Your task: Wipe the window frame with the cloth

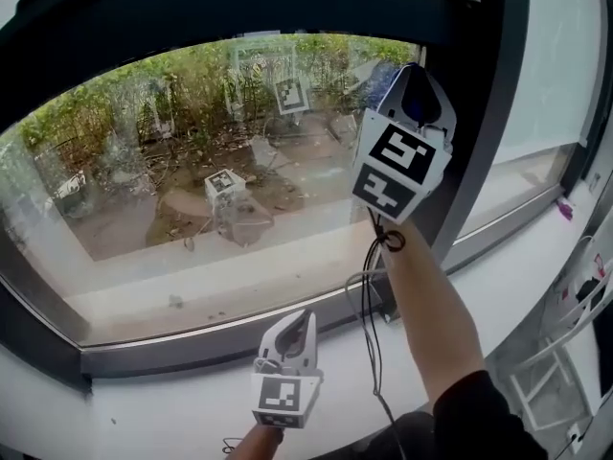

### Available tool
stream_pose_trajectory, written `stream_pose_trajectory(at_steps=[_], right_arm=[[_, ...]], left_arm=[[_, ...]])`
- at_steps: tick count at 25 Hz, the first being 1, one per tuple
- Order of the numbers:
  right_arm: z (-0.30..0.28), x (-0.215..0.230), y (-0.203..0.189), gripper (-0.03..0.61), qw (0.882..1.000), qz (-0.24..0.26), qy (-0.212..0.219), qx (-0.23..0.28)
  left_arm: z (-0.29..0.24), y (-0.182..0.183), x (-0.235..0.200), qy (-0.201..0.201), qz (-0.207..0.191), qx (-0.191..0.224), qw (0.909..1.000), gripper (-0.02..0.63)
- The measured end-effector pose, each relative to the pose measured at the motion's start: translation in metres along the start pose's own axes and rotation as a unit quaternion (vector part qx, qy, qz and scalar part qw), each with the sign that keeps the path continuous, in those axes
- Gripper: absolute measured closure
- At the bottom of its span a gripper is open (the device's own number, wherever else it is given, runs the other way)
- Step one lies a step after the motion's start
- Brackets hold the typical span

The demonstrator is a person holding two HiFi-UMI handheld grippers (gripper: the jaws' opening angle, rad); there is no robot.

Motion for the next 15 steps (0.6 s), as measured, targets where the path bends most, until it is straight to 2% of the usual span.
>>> stream_pose_trajectory(at_steps=[5,15], right_arm=[[-0.005,-0.003,0.010,0.560,1.000,0.006,0.004,0.000],[0.014,-0.009,0.022,0.561,0.999,0.016,0.043,0.017]], left_arm=[[0.005,0.002,-0.005,0.003,0.011,0.005,0.9999,0.609],[0.024,0.015,-0.008,0.011,0.014,0.017,0.9997,0.609]])
Point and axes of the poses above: the fingertips, and each gripper's own axes: z backward along the fingers, x to its right, y out of its top, the point moved 8 cm from there along z, backward along the fingers, and after that the axes turned 11 degrees about -x, right-handed, at the moved point
